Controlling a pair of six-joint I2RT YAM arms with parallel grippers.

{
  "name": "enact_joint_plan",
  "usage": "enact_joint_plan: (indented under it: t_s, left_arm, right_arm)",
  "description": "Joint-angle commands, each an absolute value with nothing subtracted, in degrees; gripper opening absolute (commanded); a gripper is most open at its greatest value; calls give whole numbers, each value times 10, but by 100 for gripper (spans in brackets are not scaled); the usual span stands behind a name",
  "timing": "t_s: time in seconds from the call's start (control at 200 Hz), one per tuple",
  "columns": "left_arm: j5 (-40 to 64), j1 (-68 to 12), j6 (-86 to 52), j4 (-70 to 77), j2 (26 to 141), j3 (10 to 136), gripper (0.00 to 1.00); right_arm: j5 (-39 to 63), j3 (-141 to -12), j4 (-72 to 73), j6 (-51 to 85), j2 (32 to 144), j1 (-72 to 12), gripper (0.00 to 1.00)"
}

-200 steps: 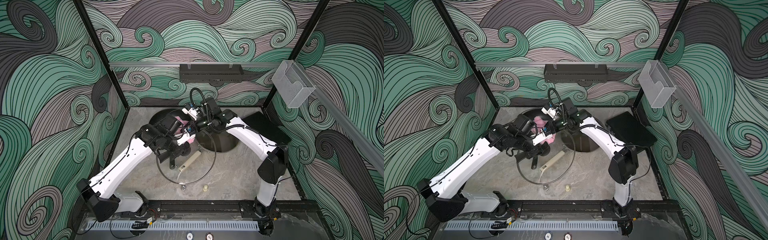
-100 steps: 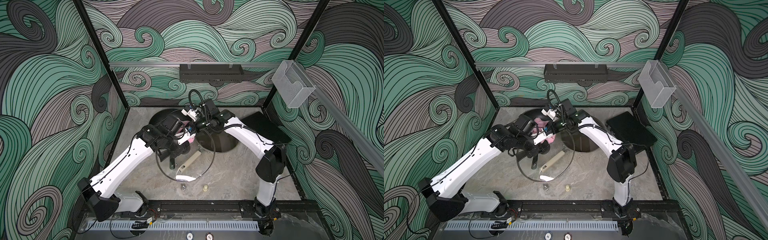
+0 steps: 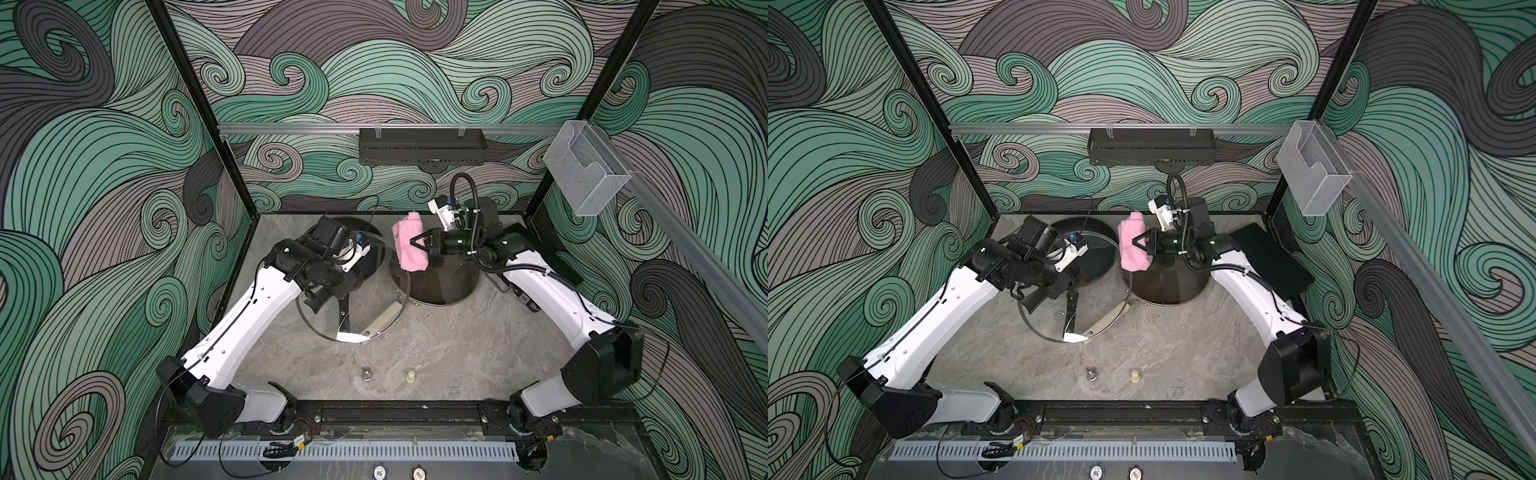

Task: Wipe the pot lid with a cloth
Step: Place the cleaning item at the center of the board, then place the pot lid on the cooking pot.

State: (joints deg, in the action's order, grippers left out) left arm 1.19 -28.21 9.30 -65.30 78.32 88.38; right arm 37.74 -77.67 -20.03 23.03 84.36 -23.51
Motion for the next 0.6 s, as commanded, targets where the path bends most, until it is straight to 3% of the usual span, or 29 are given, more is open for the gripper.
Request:
enact_joint_plan:
  t_s: [0.0,0.405,0.595]
  left_arm:
    - [18,-240,46,-602,806,954,0]
    - [81,-129,27,-609,975,1103,0]
    - [88,-110,38,-647,1053,1199,0]
  right_arm:
    - [347,-719,-189,243,785,-230,0]
    - [264,-515,-293,243,570,-224,0]
    - [248,-443,-309,242,532,-226,0]
